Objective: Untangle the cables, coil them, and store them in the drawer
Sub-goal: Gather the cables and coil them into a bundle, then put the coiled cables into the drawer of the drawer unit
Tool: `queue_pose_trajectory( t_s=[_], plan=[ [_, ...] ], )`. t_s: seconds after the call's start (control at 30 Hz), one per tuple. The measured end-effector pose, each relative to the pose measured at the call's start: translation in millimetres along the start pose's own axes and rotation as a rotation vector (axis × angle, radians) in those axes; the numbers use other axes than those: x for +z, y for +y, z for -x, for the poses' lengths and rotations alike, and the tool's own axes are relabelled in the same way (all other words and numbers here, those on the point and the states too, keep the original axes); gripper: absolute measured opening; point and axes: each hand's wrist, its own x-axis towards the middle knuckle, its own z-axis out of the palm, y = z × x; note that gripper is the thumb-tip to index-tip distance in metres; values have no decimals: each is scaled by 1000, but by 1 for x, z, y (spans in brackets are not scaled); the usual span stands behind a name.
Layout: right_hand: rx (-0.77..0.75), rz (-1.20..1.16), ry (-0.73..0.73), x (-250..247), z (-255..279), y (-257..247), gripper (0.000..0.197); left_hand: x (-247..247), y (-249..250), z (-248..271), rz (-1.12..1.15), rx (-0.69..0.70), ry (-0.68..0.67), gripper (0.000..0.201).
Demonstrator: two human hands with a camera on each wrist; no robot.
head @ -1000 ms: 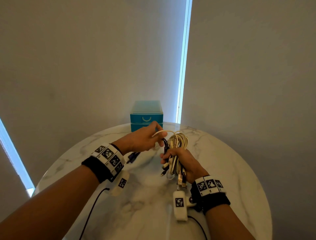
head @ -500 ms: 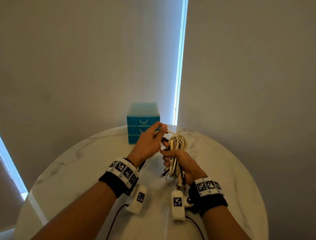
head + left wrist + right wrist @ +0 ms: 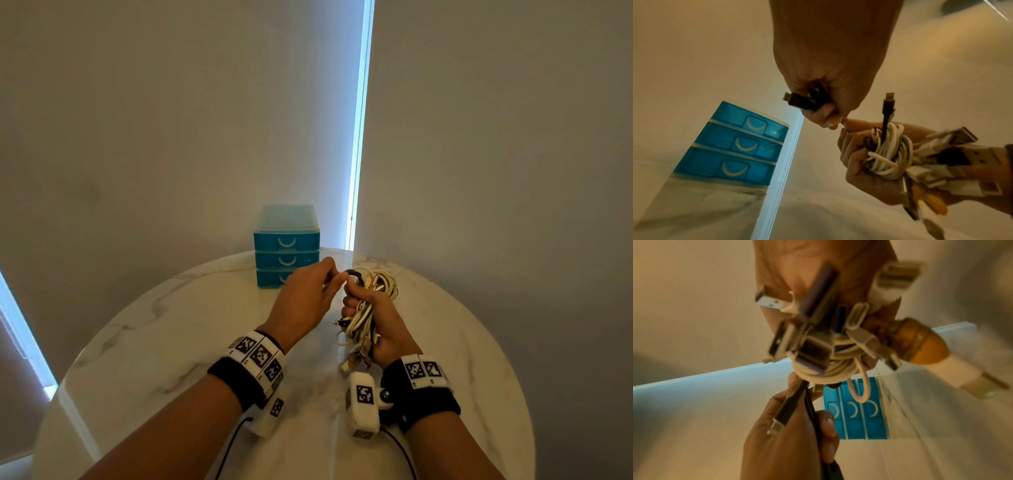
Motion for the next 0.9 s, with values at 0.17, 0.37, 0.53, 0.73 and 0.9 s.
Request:
queue_pose_trajectory(
  t_s=[0.17, 0.37, 0.53, 0.73, 0.9],
  plan=[
    [-35, 13, -15, 6, 7, 0, 24, -6, 3, -3, 131, -58, -46, 27],
    [-70, 151, 7, 7, 8, 3, 53, -13, -1, -8, 125, -26, -251, 25],
    [-36, 192, 73, 10, 2, 13, 68, -23, -12, -9, 196, 22, -277, 18],
    [-4, 89, -18, 8, -3, 18, 60, -31, -26, -21, 101, 75, -365, 18],
    [101, 110, 35, 10, -5, 22, 20, -44, -49, -56, -248, 24, -383, 24]
  ],
)
